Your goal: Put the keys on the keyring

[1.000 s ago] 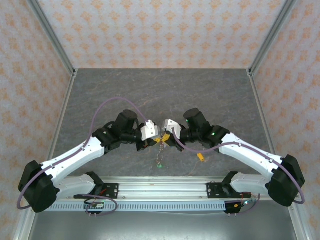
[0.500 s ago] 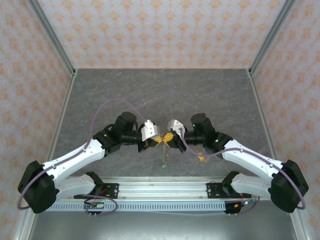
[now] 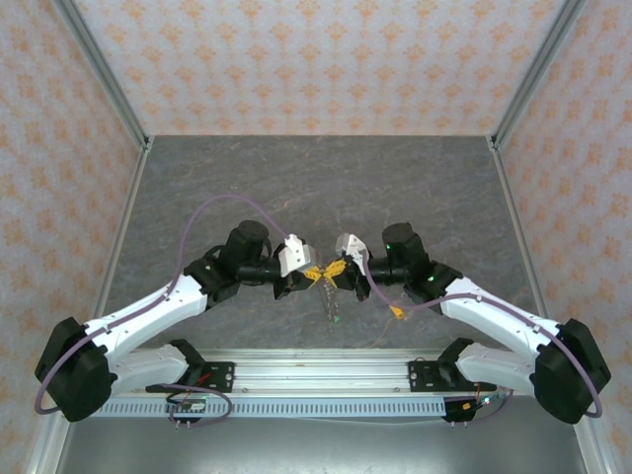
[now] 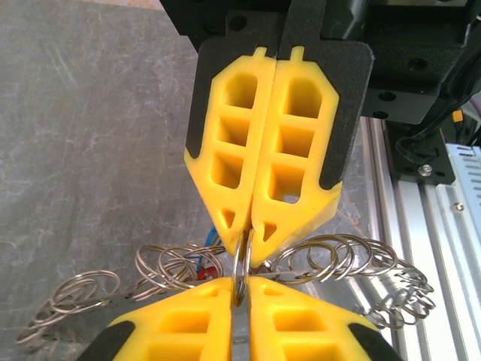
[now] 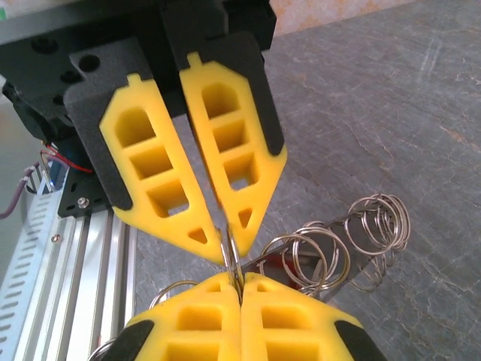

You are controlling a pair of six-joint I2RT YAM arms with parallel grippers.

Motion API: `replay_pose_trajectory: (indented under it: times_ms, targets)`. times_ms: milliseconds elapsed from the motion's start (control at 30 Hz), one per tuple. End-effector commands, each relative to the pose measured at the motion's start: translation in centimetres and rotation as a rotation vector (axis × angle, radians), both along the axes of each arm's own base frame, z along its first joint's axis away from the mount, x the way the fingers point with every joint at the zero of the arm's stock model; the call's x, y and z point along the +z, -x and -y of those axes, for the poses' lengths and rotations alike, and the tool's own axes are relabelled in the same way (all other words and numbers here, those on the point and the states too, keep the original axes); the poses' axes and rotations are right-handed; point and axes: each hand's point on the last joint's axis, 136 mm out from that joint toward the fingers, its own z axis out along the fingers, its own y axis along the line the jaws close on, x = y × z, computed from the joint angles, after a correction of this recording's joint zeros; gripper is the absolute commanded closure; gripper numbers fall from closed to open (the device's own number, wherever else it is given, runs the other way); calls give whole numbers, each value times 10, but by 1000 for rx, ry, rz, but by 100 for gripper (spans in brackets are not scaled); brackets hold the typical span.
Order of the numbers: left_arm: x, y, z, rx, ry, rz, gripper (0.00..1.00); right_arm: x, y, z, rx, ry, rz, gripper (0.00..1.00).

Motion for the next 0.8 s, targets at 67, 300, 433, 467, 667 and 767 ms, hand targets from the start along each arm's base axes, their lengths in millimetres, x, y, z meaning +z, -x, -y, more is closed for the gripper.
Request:
replay_pose_trajectory:
  times_ms: [67, 300, 433, 467, 667, 767]
  targets:
    - [11, -4, -1, -9, -55, 67, 82, 24, 1, -3, 36, 6, 70, 100]
    - [9, -3, 2, -36, -99, 62, 81, 29, 3, -6, 51, 14, 85, 100]
    - [9, -3, 3, -44, -104, 59, 82, 33, 3, -7, 53, 15, 95, 100]
    - [8, -3, 3, -47, -108, 59, 83, 33, 4, -7, 54, 15, 96, 100]
    - [6, -2, 2, -53, -125, 53, 85, 36, 7, -10, 65, 22, 96, 100]
    - [7, -1, 3, -61, -118, 47, 86, 36, 8, -12, 70, 23, 97, 100]
